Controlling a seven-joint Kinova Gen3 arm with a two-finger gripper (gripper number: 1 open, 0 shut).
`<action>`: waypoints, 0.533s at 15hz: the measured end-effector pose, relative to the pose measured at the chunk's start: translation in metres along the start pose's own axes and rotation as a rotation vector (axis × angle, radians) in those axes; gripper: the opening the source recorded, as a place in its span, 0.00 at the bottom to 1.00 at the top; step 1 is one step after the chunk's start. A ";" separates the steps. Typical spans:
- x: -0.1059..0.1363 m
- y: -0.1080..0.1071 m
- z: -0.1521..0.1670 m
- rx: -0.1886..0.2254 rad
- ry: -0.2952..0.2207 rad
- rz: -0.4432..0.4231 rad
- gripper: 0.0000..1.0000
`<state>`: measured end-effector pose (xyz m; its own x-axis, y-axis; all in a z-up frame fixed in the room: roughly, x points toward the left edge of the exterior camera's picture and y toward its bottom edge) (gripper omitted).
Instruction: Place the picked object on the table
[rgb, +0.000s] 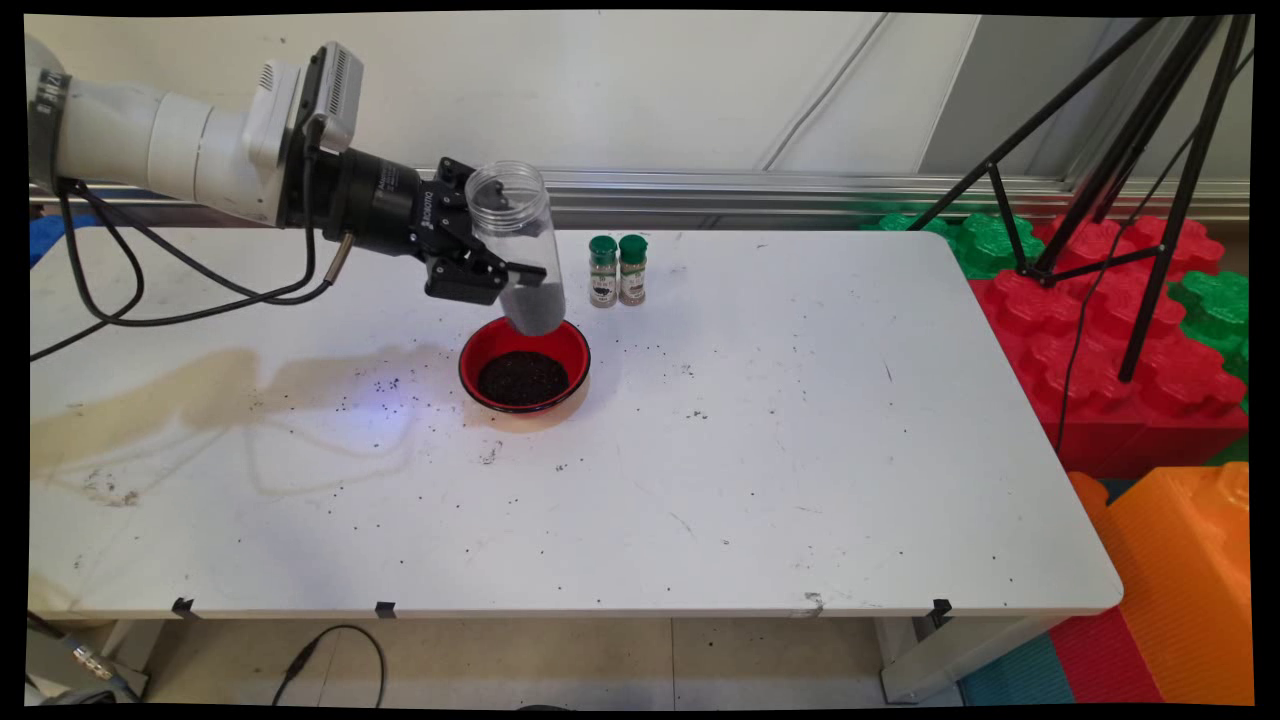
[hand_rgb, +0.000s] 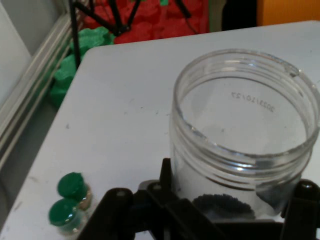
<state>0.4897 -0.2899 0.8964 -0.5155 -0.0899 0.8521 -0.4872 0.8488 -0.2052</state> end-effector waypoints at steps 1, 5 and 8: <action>0.003 0.003 0.000 -0.009 0.002 -0.011 0.00; 0.012 0.015 0.002 -0.042 0.003 -0.044 0.00; 0.015 0.024 0.004 -0.064 0.000 -0.061 0.00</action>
<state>0.4675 -0.2725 0.9024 -0.4866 -0.1426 0.8619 -0.4717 0.8733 -0.1218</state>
